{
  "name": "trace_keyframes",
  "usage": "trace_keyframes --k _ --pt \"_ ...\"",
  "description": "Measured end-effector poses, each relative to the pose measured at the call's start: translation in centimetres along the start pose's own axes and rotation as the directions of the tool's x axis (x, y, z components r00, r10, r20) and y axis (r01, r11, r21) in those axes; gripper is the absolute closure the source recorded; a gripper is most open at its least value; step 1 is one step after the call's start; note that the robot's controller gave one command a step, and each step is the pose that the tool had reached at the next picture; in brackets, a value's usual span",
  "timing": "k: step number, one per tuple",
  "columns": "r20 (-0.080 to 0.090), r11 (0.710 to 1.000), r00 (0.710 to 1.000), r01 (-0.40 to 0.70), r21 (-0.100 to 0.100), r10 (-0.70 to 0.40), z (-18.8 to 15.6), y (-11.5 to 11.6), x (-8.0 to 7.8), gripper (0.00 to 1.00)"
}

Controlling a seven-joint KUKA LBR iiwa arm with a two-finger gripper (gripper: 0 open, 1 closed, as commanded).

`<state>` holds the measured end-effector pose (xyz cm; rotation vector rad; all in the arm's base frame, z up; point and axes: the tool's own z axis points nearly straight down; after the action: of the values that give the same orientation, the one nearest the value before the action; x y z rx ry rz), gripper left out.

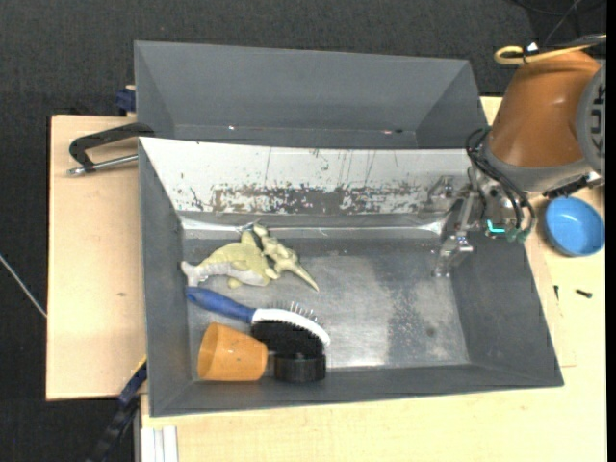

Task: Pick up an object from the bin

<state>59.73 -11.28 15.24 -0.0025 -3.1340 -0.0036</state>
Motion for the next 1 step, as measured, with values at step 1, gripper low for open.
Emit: trace_keyframes --k 1 --pt "-0.003 0.998 0.998 0.066 -0.004 -0.066 5.49 7.64 7.51 0.0"
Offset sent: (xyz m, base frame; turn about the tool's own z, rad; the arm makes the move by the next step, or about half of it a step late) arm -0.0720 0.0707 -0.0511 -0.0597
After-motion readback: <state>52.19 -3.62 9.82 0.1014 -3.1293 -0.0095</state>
